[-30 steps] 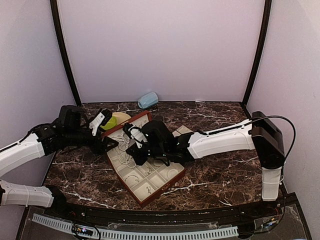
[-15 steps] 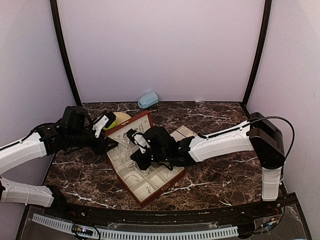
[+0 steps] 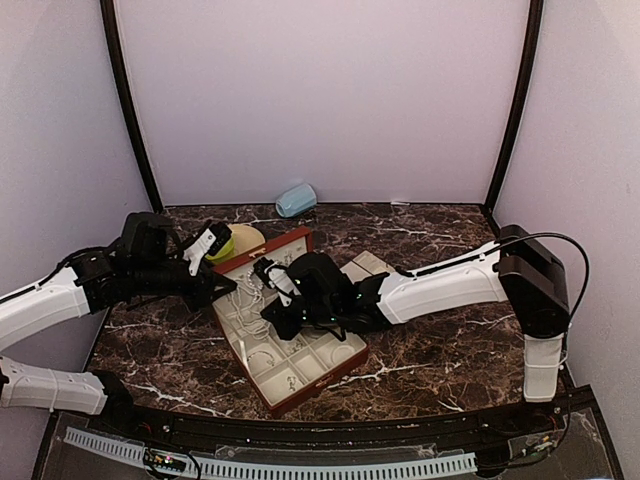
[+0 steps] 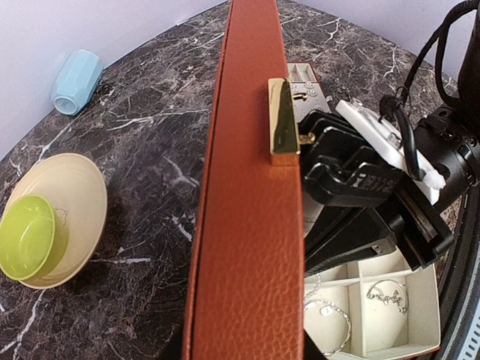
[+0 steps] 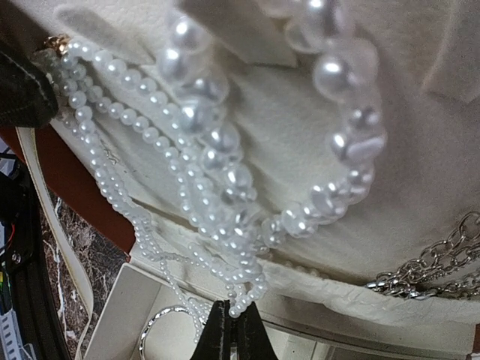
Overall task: Organize the mixed jewelry
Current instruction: Adjust the necklace on the necklace hanger.
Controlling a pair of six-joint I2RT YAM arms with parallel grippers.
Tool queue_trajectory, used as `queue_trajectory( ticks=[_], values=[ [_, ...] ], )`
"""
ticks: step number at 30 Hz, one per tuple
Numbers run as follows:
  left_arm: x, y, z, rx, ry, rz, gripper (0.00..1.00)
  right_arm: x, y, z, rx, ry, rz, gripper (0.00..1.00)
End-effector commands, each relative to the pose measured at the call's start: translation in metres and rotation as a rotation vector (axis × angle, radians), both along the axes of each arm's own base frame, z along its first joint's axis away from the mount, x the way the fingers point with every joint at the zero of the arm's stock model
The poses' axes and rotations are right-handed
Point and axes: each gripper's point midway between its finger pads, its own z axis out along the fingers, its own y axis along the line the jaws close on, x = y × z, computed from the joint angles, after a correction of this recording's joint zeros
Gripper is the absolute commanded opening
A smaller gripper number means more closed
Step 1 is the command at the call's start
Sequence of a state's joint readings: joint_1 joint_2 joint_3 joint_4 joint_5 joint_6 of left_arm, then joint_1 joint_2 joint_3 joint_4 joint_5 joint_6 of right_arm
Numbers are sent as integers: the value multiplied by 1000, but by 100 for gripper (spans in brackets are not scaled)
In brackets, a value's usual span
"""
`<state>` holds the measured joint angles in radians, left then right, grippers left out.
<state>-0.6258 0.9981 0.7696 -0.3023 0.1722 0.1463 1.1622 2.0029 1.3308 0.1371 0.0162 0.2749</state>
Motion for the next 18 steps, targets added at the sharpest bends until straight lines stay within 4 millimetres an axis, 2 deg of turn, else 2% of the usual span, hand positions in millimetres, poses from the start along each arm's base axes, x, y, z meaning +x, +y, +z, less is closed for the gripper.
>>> queue_trajectory(
  ticks=[1,5,10,13,18],
  values=[
    [-4,3,5,-5,-27,-13,13,9,1,40,88,-43,-43,0],
    [-3,4,2,2,-27,-9,10,17,-5,70,139,-93,-91,0],
    [-3,4,0,6,-25,-11,8,29,-10,95,177,-167,-146,0],
    [-4,3,-1,5,-24,-12,6,37,-7,97,178,-191,-164,0],
    [-5,4,-1,4,-25,-15,4,44,-1,88,165,-195,-176,0]
  ],
)
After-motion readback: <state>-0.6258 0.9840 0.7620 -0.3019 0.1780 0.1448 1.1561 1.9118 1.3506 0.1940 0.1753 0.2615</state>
